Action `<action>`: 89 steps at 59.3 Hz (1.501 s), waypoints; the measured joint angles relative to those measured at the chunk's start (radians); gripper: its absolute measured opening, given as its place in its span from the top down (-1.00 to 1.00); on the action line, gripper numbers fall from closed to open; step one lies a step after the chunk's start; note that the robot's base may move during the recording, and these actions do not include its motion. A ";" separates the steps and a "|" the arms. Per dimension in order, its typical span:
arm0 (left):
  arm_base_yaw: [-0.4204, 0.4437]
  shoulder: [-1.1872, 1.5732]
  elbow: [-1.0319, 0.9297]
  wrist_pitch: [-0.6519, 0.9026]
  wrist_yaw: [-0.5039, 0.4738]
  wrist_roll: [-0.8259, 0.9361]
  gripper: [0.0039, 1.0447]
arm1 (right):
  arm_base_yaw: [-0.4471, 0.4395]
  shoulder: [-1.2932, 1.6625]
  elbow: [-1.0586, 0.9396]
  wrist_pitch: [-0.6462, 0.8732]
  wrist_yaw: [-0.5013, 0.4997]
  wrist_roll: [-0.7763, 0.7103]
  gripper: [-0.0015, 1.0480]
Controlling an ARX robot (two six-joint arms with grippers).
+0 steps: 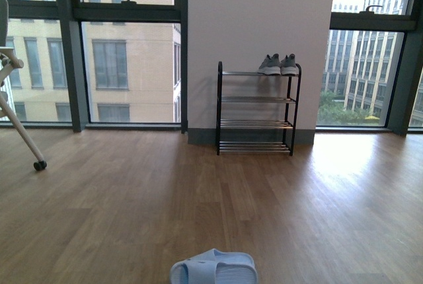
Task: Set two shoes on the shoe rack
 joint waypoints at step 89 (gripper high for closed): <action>0.000 0.000 0.000 0.000 0.000 0.000 -0.83 | 0.000 0.000 0.000 0.000 0.000 0.000 -0.82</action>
